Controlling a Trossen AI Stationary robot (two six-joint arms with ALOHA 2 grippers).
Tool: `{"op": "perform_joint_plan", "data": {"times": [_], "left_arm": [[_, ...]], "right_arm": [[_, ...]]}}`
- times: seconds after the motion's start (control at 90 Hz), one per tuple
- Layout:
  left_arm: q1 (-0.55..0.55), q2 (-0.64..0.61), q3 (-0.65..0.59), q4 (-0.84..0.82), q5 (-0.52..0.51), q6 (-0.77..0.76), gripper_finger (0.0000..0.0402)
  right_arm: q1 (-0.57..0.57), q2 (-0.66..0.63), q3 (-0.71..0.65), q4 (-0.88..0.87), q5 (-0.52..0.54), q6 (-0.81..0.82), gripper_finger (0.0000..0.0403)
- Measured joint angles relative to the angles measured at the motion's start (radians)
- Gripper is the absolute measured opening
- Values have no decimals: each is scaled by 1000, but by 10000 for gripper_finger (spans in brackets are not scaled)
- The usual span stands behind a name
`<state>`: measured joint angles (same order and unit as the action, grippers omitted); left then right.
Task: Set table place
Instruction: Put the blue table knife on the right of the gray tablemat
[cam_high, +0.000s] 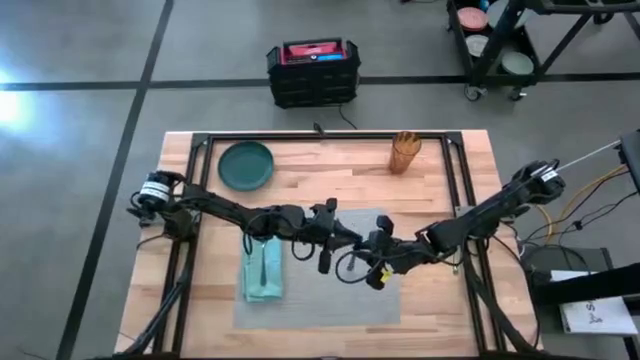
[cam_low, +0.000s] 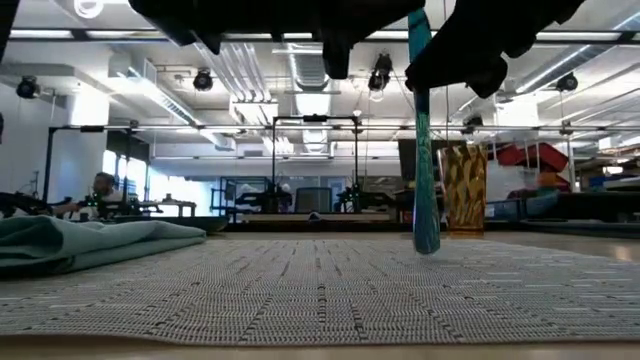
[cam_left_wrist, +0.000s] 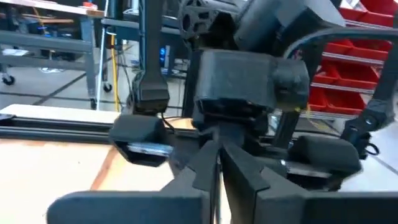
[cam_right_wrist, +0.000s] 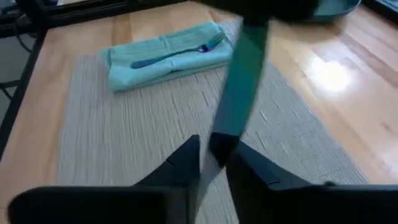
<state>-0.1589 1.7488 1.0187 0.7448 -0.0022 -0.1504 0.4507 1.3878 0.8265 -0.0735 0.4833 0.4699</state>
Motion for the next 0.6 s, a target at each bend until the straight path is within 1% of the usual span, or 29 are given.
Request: {"op": "perform_joint_plan", "data": {"times": [0.089, 0.2, 0.278, 0.389, 0.444, 0.489, 0.533, 0.6], "left_arm": [[0, -12, 0, 1, 34, 7, 1], [-2, -17, 0, 5, 43, 12, 0], [0, -17, 0, -4, 42, 12, 0], [1, -16, 0, -4, 42, 11, 0], [1, -15, 0, -8, 42, 11, 0], [1, -15, 0, -12, 42, 11, 0], [1, -14, 0, -12, 42, 8, 0], [1, -14, 0, -12, 42, 7, 0]], "right_arm": [[0, -50, 0, -41, -35, -1, 111], [0, -90, 1, -61, -37, -2, 142], [0, -83, 1, -63, -38, -16, 156], [-5, -25, 1, -45, -40, -19, 164], [-6, 14, 1, -34, -40, -34, 156], [-6, 40, 1, -25, -39, -44, 139], [-6, 56, 0, -26, -39, -52, 112], [-9, 71, 0, -12, -39, -56, 60]]}}
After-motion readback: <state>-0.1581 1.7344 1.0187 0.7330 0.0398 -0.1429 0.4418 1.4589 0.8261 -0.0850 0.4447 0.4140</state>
